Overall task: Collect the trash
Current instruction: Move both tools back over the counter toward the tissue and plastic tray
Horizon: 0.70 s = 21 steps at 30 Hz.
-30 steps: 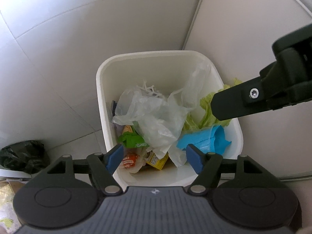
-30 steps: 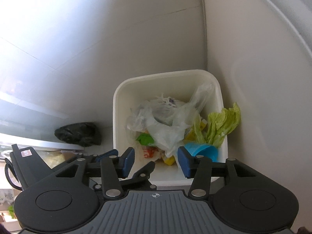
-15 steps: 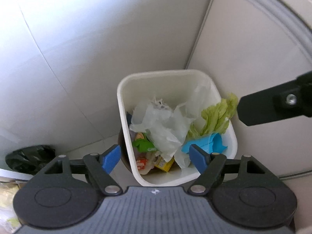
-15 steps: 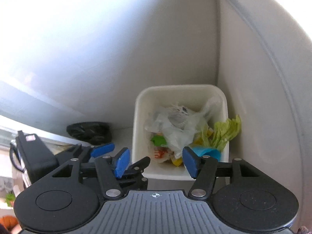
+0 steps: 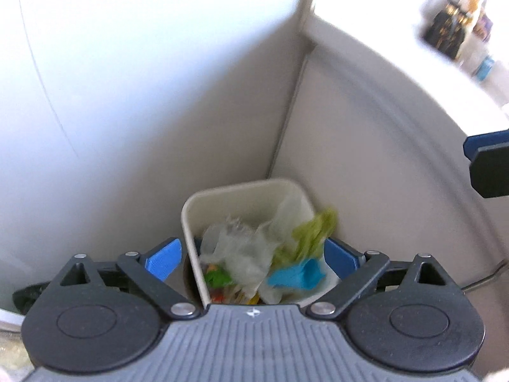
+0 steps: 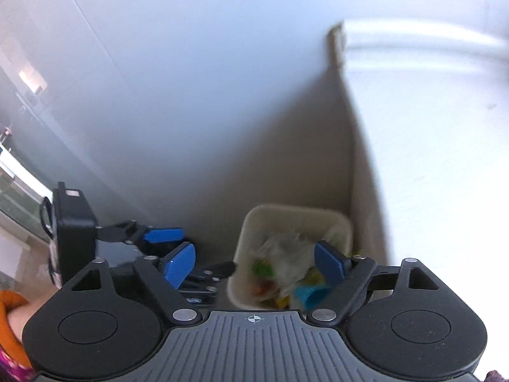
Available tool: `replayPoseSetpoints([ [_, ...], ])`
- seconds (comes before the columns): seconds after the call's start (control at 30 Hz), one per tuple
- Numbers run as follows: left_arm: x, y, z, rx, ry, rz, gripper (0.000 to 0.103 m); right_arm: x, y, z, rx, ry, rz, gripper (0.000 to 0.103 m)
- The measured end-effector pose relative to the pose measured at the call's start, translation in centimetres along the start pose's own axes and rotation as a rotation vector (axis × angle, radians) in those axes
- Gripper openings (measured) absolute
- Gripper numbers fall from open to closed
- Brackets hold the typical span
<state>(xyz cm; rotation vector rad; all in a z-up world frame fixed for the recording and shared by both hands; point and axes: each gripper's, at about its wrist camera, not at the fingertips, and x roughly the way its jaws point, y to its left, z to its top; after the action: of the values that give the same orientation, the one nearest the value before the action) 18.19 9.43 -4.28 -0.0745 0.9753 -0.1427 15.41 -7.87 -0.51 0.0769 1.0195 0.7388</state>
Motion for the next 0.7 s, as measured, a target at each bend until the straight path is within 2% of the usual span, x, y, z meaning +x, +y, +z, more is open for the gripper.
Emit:
replayPoseSetpoints([
  [0.17, -2.4, -2.5, 2.0, 0.023, -0.078, -0.027, 0.102, -4.0, -4.0, -0.6, -0.009, -0.11, -0.087, 0.089],
  [0.33, -3.7, -6.0, 3.8, 0.062, -0.147, -0.075, 0.102, -7.3, -10.1, -1.0, 0.079, -0.19, -0.158, 0.089],
  [0.53, -3.4, -11.3, 6.0, 0.154, -0.171, -0.124, 0.102, -11.4, -17.6, -2.0, 0.191, -0.278, -0.301, 0.09],
  [0.7, -2.5, -16.4, 8.3, 0.236, -0.178, -0.173, 0.102, -14.8, -23.8, -3.0, 0.296, -0.312, -0.444, 0.09],
])
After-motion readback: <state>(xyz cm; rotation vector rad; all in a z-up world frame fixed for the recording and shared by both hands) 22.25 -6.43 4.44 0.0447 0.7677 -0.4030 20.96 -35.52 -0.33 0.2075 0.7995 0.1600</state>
